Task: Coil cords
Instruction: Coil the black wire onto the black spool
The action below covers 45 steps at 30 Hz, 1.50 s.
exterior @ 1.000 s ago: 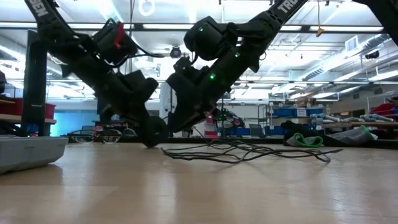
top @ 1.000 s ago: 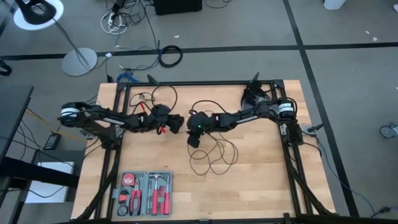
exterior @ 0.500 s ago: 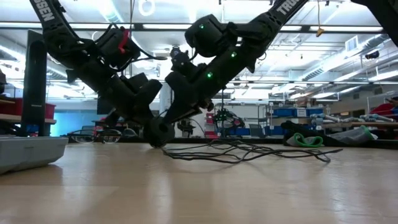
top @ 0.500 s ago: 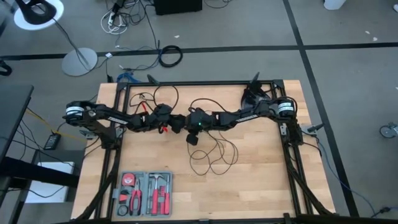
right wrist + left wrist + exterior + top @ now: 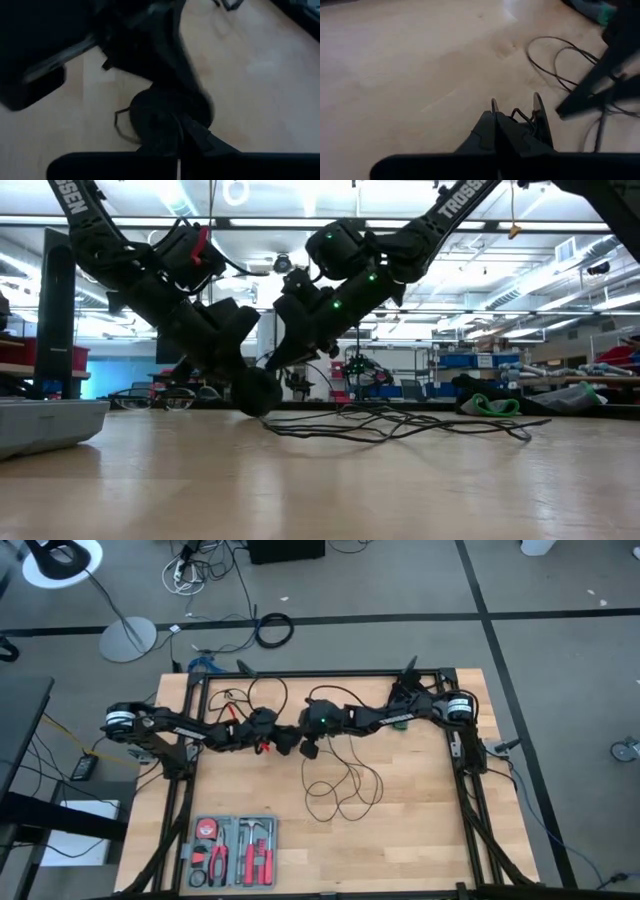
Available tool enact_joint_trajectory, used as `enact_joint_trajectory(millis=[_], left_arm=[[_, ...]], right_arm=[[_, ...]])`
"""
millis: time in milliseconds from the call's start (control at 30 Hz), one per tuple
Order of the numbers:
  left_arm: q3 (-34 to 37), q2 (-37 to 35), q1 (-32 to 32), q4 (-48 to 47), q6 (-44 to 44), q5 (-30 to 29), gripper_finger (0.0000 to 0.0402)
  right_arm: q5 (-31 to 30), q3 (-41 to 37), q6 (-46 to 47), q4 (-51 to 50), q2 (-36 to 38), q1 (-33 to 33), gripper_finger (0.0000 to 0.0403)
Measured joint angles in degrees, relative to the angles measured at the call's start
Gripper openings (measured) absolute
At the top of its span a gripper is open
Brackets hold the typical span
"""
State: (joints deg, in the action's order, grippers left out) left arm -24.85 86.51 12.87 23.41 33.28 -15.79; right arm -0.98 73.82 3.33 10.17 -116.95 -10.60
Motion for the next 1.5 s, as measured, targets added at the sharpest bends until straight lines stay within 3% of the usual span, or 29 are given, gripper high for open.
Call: enact_joint_trajectory(millis=[133,433,667,833,1133,1500], left_arm=[[0.08,0.12,-0.12,2.12,0.04,3.37,0.0000],[-0.03,0.16,0.21,3.20,0.05,3.67,0.0000],[-0.01,0.23,0.34,4.95,-0.03,4.86,0.0000],[-0.03,0.16,0.65,4.82,-0.04,5.61,0.0000],[-0.10,0.10,0.65,4.22,-0.04,5.57,0.0000],[-0.13,0.06,0.65,3.95,-0.24,5.86,0.0000]], right_arm=[[3.44,0.59,-0.59,1.93,0.00,-0.71,0.0001],[5.92,2.19,1.29,0.28,0.07,-0.79,0.0001],[-1.04,2.43,3.00,-7.37,0.42,0.09,0.0000],[-2.15,2.23,2.13,-8.97,0.39,0.33,0.0002],[-1.60,2.16,1.12,-14.13,2.34,0.40,0.0033],[1.21,2.16,0.92,-18.35,3.94,0.43,0.0098]])
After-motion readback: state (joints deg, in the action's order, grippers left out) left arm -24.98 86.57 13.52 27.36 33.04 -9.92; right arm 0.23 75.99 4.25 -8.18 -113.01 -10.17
